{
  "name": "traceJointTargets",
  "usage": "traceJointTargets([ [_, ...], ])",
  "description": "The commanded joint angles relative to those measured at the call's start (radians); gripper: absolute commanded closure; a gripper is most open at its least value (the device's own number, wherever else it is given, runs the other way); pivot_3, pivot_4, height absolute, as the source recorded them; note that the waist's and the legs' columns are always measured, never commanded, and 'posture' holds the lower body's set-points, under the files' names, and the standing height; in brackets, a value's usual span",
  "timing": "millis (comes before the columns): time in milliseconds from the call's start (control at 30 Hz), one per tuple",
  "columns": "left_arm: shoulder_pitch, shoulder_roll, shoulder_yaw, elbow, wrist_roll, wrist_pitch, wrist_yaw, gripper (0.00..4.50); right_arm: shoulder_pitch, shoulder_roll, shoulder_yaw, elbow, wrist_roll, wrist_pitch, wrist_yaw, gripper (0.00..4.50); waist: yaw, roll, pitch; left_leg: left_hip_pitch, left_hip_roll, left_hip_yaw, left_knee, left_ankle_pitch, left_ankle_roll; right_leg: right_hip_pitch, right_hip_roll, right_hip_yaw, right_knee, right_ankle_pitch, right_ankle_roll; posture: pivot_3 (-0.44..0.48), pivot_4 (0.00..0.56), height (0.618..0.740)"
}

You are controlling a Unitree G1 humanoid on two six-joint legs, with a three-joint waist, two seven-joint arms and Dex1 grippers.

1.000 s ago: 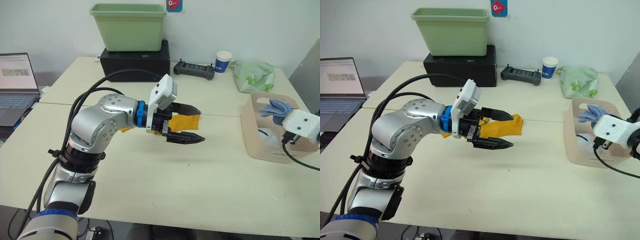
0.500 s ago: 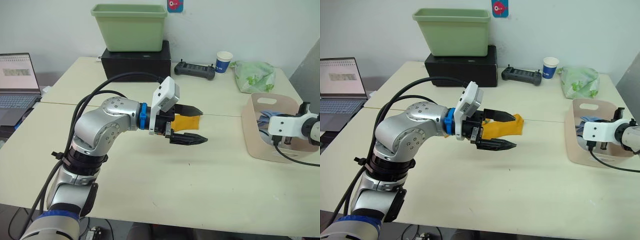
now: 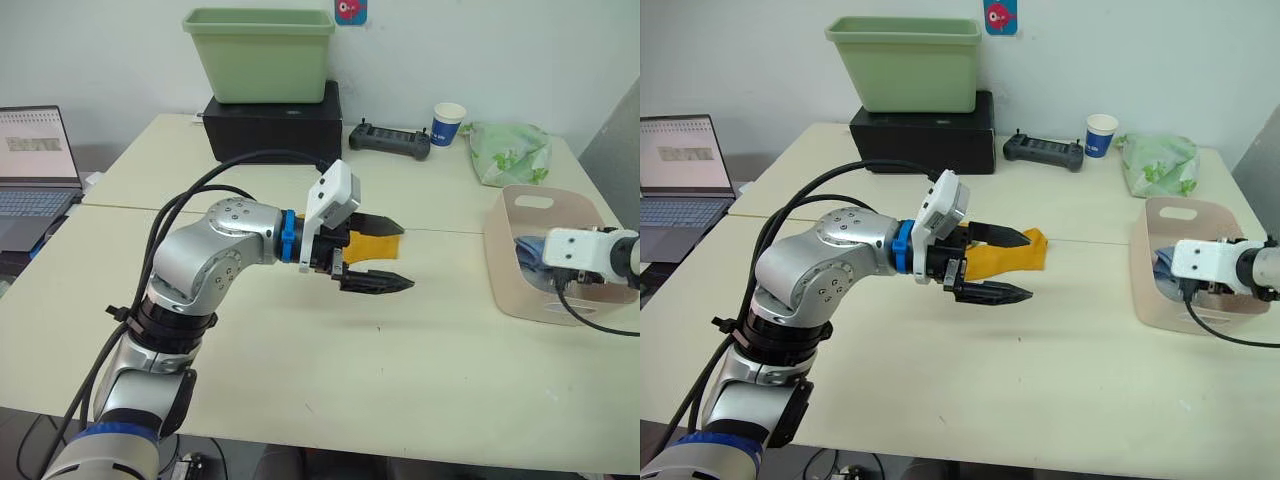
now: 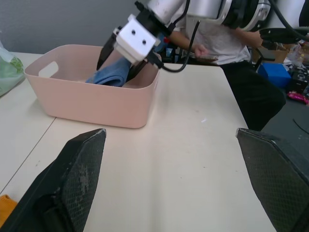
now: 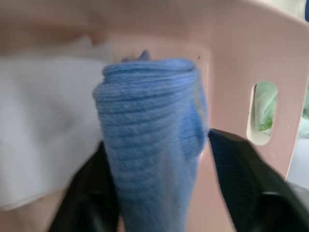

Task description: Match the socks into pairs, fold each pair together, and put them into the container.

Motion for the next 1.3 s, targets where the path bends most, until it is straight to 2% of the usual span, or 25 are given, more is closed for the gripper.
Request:
traceJointTargets([
  [33, -0.003, 0.002, 0.004, -0.018, 0.004, -0.017, -0.008, 0.00, 0.001, -0.046, -0.083, -0.076, 0.075, 0.077, 0.074, 0.44, 0.001, 0.000, 0.000, 0.000, 0.000, -0.001, 0.000, 0.000, 0.000, 0.000, 0.000, -0.001, 0.000, 0.000, 0.000, 0.000, 0.150, 0.696],
  [67, -0.003, 0.003, 0.004, -0.018, 0.004, -0.017, -0.009, 0.00, 0.018, -0.057, -0.102, -0.094, 0.098, 0.100, 0.094, 0.05, 0.001, 0.000, 0.000, 0.000, 0.000, -0.001, 0.000, 0.000, 0.000, 0.001, 0.000, -0.001, 0.000, 0.000, 0.000, 0.000, 0.150, 0.696],
  [333, 0.001, 0.015, 0.009, -0.018, 0.005, -0.016, -0.015, 0.00, 0.104, -0.122, -0.280, -0.205, 0.244, 0.291, 0.191, 0.05, 0.000, 0.000, 0.000, 0.000, 0.000, -0.001, 0.000, 0.000, 0.000, 0.001, 0.000, -0.001, 0.000, 0.000, 0.000, 0.000, 0.150, 0.696],
  [533, 0.002, 0.017, 0.009, -0.015, 0.009, -0.019, -0.023, 0.00, 0.142, -0.130, -0.345, -0.194, 0.248, 0.309, 0.157, 0.05, 0.000, 0.000, 0.000, 0.001, 0.000, -0.002, 0.000, 0.000, 0.000, 0.003, 0.000, -0.002, -0.001, 0.000, 0.000, 0.000, 0.150, 0.696],
  [633, 0.007, 0.029, 0.018, -0.016, 0.010, -0.014, -0.023, 0.00, 0.135, -0.108, -0.376, -0.198, 0.279, 0.334, 0.130, 0.05, -0.001, 0.000, 0.000, 0.001, 0.000, -0.001, 0.000, 0.000, 0.000, 0.002, 0.000, -0.001, -0.001, 0.000, 0.000, 0.000, 0.150, 0.696],
  [733, 0.027, 0.058, 0.048, -0.020, 0.009, -0.012, -0.014, 0.00, 0.110, -0.066, -0.426, -0.253, 0.380, 0.454, 0.122, 0.05, -0.002, 0.000, 0.000, 0.001, 0.000, -0.002, 0.000, 0.000, 0.000, 0.002, 0.000, -0.001, 0.000, 0.000, 0.000, 0.000, 0.150, 0.696],
  [900, 0.139, 0.143, 0.176, -0.055, 0.017, -0.056, 0.033, 0.00, 0.036, 0.092, -0.518, -0.444, 0.584, 0.682, -0.005, 0.05, -0.005, 0.001, 0.000, 0.002, 0.001, -0.003, 0.000, 0.000, 0.000, 0.003, 0.001, -0.002, 0.001, 0.000, 0.000, 0.000, 0.150, 0.696],
  [1033, 0.267, 0.217, 0.313, -0.073, 0.035, -0.078, 0.110, 0.00, -0.003, 0.251, -0.456, -0.607, 0.651, 0.719, -0.147, 0.05, -0.001, 0.001, 0.000, 0.002, 0.001, -0.004, 0.000, 0.000, 0.000, 0.003, 0.001, -0.002, 0.001, 0.000, 0.000, 0.000, 0.150, 0.696],
  [1167, 0.483, 0.277, 0.448, -0.087, 0.092, -0.133, 0.172, 0.00, 0.059, 0.372, -0.308, -0.708, 0.610, 0.641, -0.228, 0.05, 0.000, 0.000, 0.000, 0.001, 0.001, -0.004, 0.000, 0.000, 0.000, 0.003, 0.000, -0.003, -0.001, 0.000, 0.000, 0.000, 0.150, 0.696],
  [1233, 0.590, 0.262, 0.504, -0.082, 0.146, -0.209, 0.226, 0.00, 0.082, 0.427, -0.252, -0.717, 0.603, 0.641, -0.272, 0.05, 0.001, 0.000, 0.000, 0.001, 0.001, -0.004, 0.000, 0.000, 0.000, 0.003, 0.000, -0.003, -0.001, 0.000, 0.000, 0.000, 0.150, 0.696],
  [1300, 0.693, 0.220, 0.584, -0.086, 0.134, -0.202, 0.285, 0.00, 0.128, 0.462, -0.159, -0.729, 0.541, 0.566, -0.295, 0.05, 0.002, 0.000, 0.000, 0.001, 0.001, -0.004, 0.000, 0.000, 0.000, 0.003, -0.001, -0.003, -0.001, 0.000, 0.000, 0.000, 0.150, 0.696],
])
